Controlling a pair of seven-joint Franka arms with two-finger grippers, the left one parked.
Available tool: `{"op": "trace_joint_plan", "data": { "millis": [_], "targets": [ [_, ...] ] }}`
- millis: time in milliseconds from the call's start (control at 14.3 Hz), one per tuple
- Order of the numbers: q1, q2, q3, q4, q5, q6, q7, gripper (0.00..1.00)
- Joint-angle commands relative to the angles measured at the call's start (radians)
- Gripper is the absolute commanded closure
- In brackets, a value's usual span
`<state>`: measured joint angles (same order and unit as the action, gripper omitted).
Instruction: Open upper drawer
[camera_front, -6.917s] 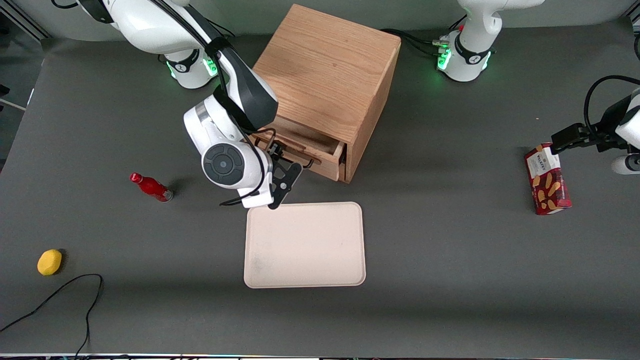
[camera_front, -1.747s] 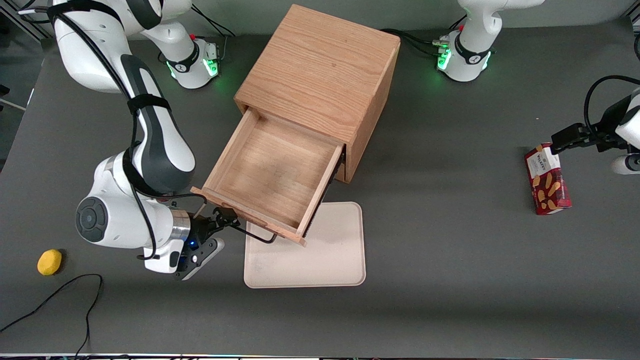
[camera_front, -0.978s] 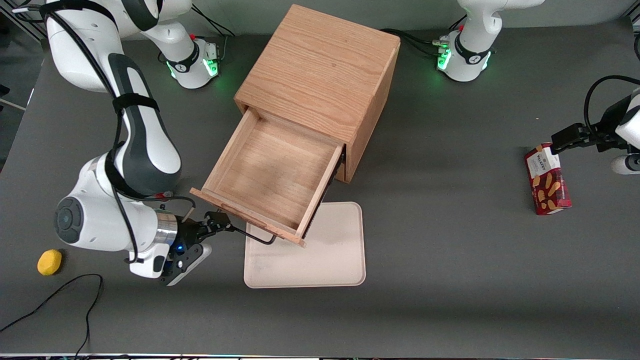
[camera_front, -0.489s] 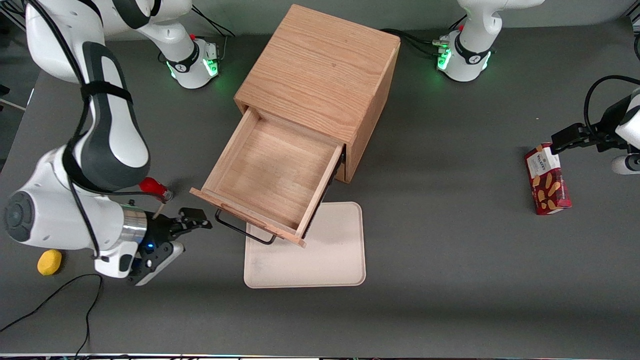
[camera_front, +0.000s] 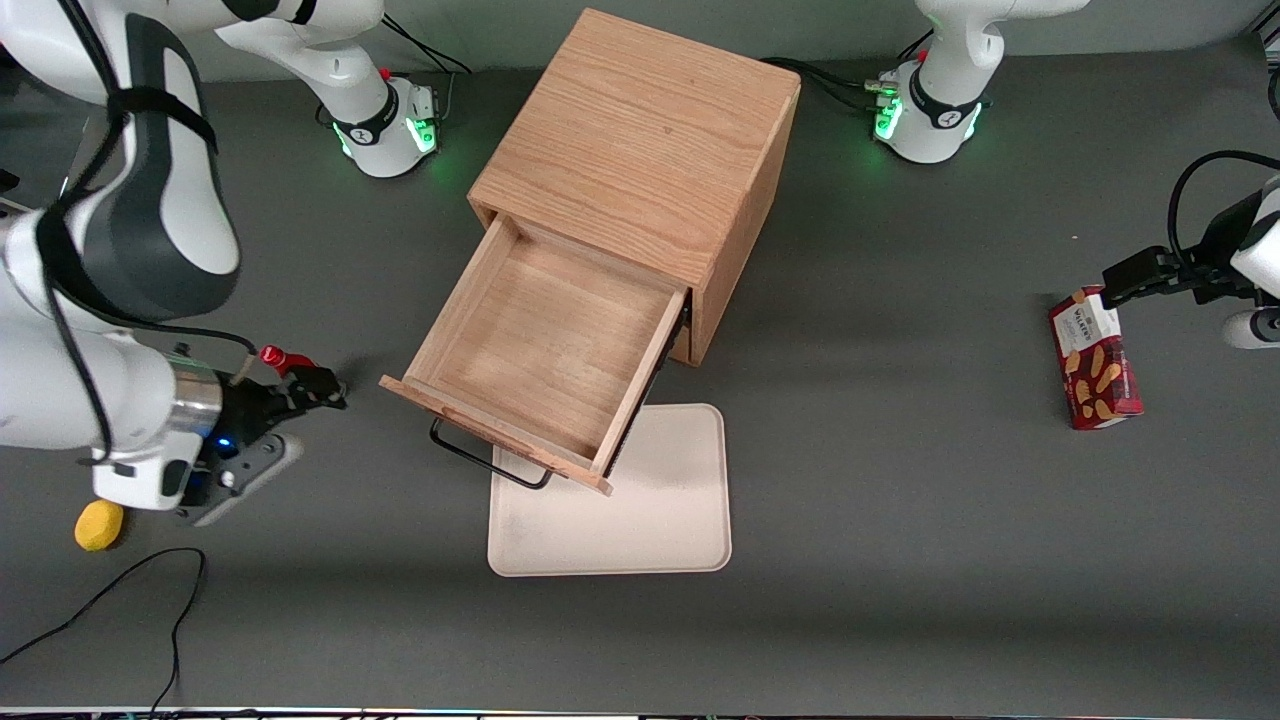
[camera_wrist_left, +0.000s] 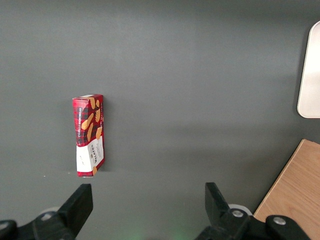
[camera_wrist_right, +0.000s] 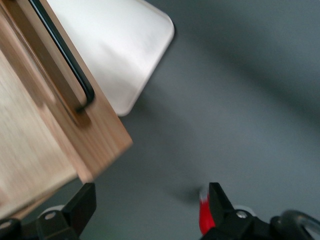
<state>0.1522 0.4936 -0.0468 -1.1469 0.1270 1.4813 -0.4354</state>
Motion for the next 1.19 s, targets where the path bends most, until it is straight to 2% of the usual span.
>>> {"op": "trace_joint_plan", "data": {
  "millis": [0,70,279,349,419,559,699,838,1118],
  "targets": [
    [-0.005,-0.154,-0.066,-0.209,-0.02,0.002,-0.01,0.0],
    [-0.002,-0.194,-0.088,-0.267,-0.02,0.007,0.016,0.0],
    [-0.002,-0.324,-0.12,-0.422,-0.023,0.007,0.254,0.0],
    [-0.002,-0.366,-0.12,-0.462,-0.047,-0.004,0.355,0.0],
    [-0.002,-0.398,-0.12,-0.482,-0.072,-0.024,0.388,0.0],
    [-0.006,-0.403,-0.122,-0.44,-0.089,-0.094,0.397,0.0],
    [-0.011,-0.405,-0.162,-0.398,-0.081,-0.137,0.386,0.0],
    [-0.002,-0.421,-0.168,-0.401,-0.101,-0.083,0.389,0.0],
    [0.013,-0.49,-0.168,-0.476,-0.099,-0.003,0.386,0.0]
  ]
}}
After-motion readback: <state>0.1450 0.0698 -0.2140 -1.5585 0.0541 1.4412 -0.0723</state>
